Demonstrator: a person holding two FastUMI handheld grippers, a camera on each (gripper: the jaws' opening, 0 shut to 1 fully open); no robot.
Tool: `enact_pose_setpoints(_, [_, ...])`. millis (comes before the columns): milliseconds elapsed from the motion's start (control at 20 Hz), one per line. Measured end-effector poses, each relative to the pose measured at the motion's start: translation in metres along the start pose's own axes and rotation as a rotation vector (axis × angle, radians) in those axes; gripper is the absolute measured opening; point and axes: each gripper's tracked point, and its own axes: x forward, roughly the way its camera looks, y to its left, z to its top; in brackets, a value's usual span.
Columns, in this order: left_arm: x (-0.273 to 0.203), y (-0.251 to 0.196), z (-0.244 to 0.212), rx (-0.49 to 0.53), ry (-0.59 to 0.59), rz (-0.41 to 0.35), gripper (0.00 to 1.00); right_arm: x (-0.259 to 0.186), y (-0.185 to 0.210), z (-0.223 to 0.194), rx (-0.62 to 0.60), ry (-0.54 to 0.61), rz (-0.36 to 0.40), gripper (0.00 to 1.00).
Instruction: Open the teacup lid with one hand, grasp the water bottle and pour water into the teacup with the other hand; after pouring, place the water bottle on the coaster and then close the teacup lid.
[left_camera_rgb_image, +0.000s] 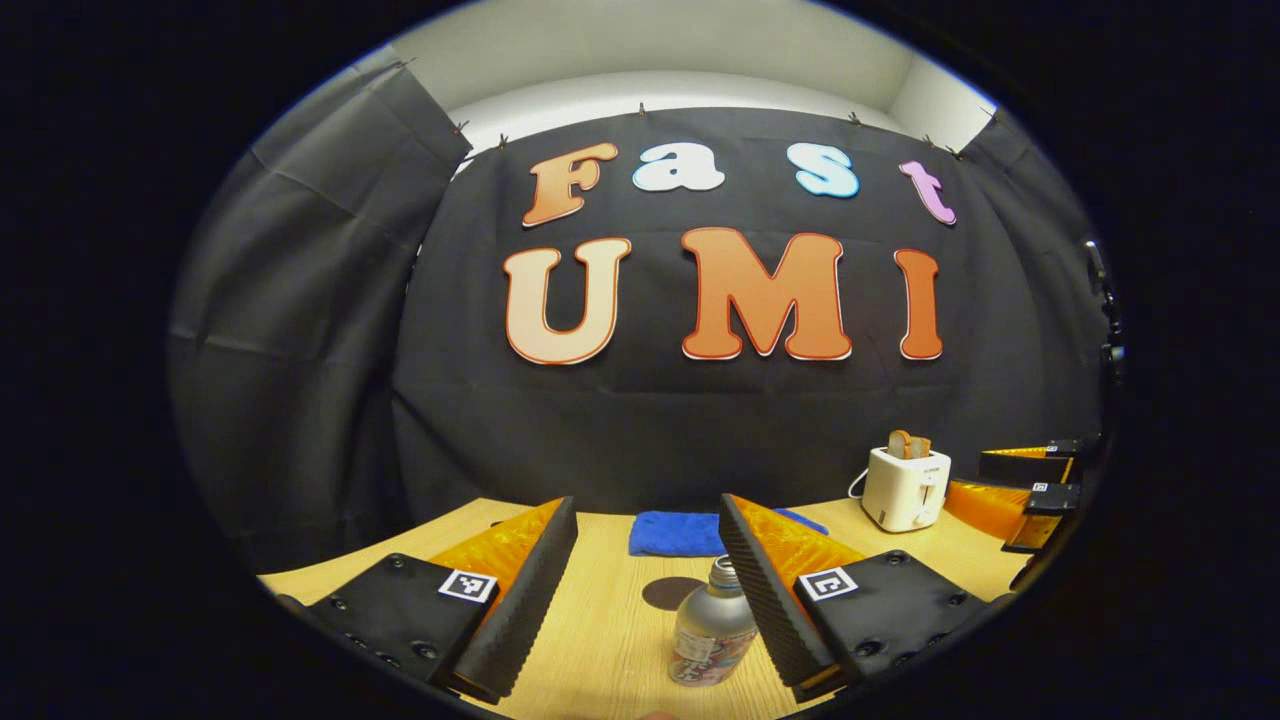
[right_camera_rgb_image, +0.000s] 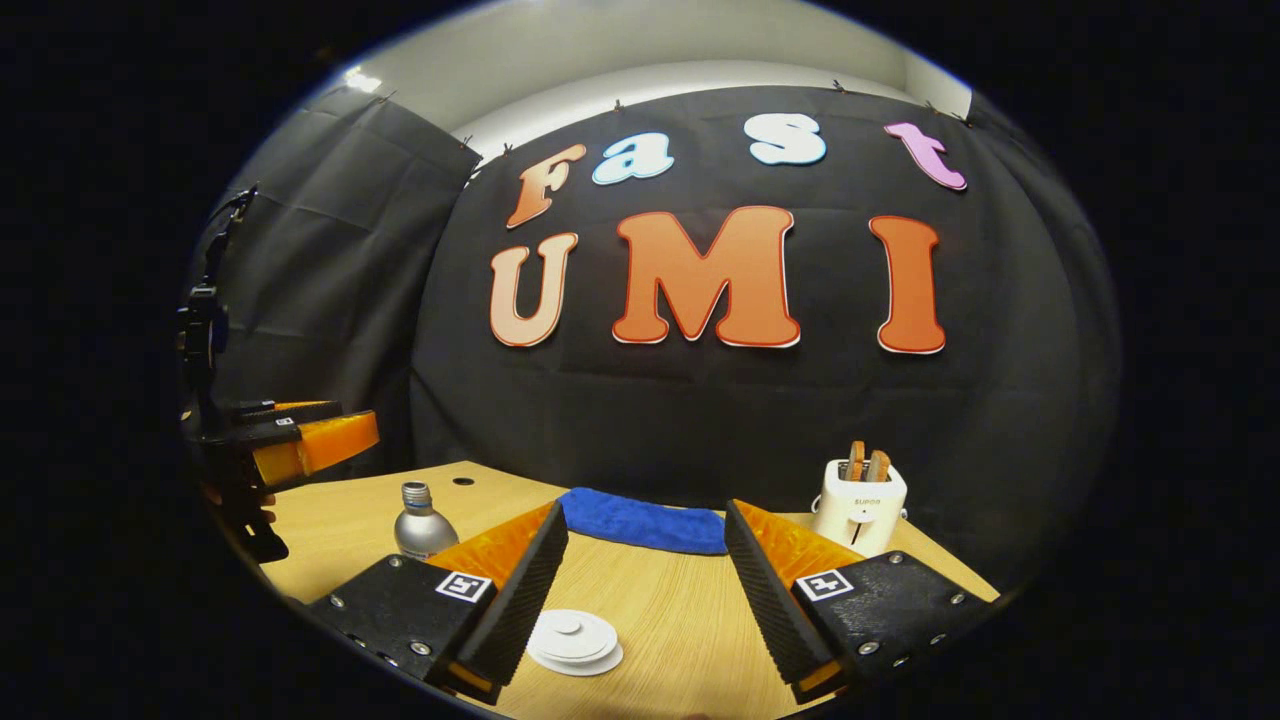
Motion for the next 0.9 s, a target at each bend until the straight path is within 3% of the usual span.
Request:
enact_pose_setpoints(50, [0.000,-0.001,-0.005,0.002,0.007,-0.003,0.99,0.002,0.000,-0.011,-0.020,0.025,-0.004,0.95])
enact_pose_setpoints(100, [-0.002,-0.001,-0.011,0.018,0.016,-0.002,0.94,0.004,0.004,-0.024,-0.033,0.050,0.003,0.95])
enact_pose_setpoints(200, [-0.003,0.004,-0.020,0.062,0.021,0.018,0.99,0.005,0.015,-0.042,-0.032,0.095,0.035,0.95])
enact_pose_setpoints(400, [-0.009,-0.009,-0.037,0.055,0.045,-0.027,0.99,0.012,0.026,-0.070,-0.026,0.170,0.065,0.95])
enact_pose_setpoints(500, [-0.010,-0.009,-0.043,0.074,0.050,-0.033,0.89,0.012,0.029,-0.083,-0.037,0.200,0.068,0.95])
enact_pose_setpoints(550, [-0.008,-0.008,-0.045,0.083,0.055,-0.031,0.99,0.012,0.031,-0.085,-0.038,0.212,0.076,0.95])
enact_pose_setpoints(650, [-0.009,-0.008,-0.054,0.094,0.071,-0.033,0.95,0.015,0.039,-0.097,-0.043,0.240,0.096,0.95])
enact_pose_setpoints(750, [-0.010,-0.008,-0.057,0.089,0.078,-0.035,0.95,0.014,0.047,-0.112,-0.050,0.262,0.125,0.91])
enact_pose_setpoints(800, [-0.009,-0.008,-0.059,0.091,0.080,-0.037,1.00,0.014,0.050,-0.120,-0.055,0.279,0.136,0.85])
enact_pose_setpoints(850, [-0.009,-0.006,-0.061,0.096,0.081,-0.034,0.95,0.015,0.051,-0.125,-0.056,0.294,0.145,0.83])
enact_pose_setpoints(900, [-0.007,-0.004,-0.064,0.098,0.089,-0.028,0.96,0.017,0.052,-0.126,-0.051,0.299,0.152,0.76])
